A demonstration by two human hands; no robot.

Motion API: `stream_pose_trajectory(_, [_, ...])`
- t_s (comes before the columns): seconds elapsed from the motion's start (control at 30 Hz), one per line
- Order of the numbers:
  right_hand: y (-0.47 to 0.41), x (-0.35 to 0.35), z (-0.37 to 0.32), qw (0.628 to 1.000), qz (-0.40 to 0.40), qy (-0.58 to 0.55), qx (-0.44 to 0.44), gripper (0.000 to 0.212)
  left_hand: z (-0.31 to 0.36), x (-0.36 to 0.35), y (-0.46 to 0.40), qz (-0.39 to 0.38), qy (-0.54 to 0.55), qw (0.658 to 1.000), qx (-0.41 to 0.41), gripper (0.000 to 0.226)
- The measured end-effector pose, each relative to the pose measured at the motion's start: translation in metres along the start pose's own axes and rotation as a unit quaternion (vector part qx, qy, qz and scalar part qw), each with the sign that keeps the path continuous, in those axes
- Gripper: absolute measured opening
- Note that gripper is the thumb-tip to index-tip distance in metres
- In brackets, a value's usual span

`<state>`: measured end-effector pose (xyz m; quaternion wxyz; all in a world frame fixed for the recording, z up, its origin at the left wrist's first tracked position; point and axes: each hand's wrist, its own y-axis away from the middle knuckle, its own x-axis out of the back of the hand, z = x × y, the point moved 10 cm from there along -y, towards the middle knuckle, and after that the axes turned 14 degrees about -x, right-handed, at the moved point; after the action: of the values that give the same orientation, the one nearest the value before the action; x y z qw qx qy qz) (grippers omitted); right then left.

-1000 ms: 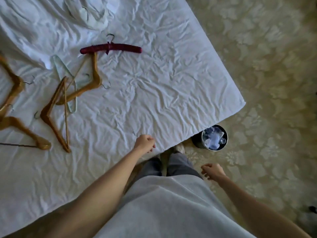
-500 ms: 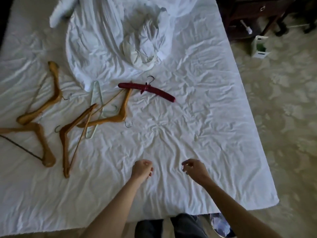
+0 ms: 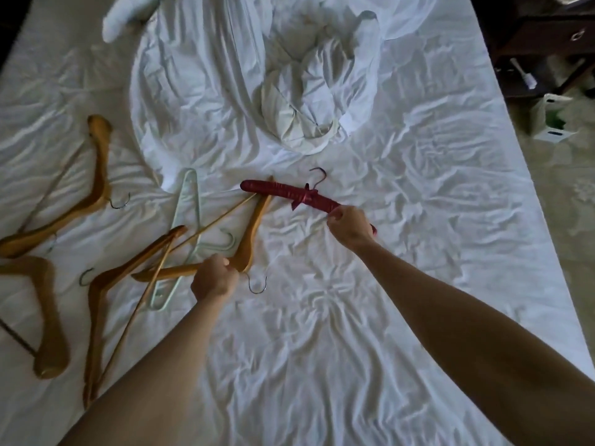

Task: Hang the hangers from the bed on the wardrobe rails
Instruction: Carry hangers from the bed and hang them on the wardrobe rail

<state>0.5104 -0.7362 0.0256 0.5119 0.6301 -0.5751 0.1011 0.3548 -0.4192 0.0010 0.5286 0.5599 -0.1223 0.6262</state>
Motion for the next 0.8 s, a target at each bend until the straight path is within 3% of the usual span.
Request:
stream_pose_trajectory(0.2, [-0.072,-0.038,-0.002,0.991,0.063,0.11,0.044,0.043,-0.017,-0.038,-0.055,-0.032,-0.231,0.96,-0.154,0.056])
stream_pose_trajectory(0.33, [-0.085,-0.059,0.008,0.988,0.076,0.13,0.043,0.039,-0.023,-0.058,-0.063,-0.021,-0.242,0.953,-0.181,0.062])
stream_pose_trajectory(0.47, [-0.065,-0.068,0.017,0.994,0.06,0.089,0.01,0.026,-0.017,-0.056,-0.058,-0.027,-0.267,0.941,-0.208,0.05])
stream_pose_trajectory(0.57, [-0.026,-0.053,0.022,0.997,0.067,0.005,-0.036,0.029,-0.007,-0.036,-0.042,-0.03,-0.234,0.946,-0.223,0.033])
stream_pose_trajectory(0.73, [0.076,-0.006,0.019,0.983,0.024,-0.176,-0.051,0.039,0.01,0.019,0.0,-0.004,-0.004,0.974,-0.225,0.003])
stream_pose_trajectory(0.8, [0.12,0.019,0.014,0.977,0.024,-0.21,-0.041,0.033,0.017,0.035,0.022,-0.04,0.044,0.976,-0.208,0.013])
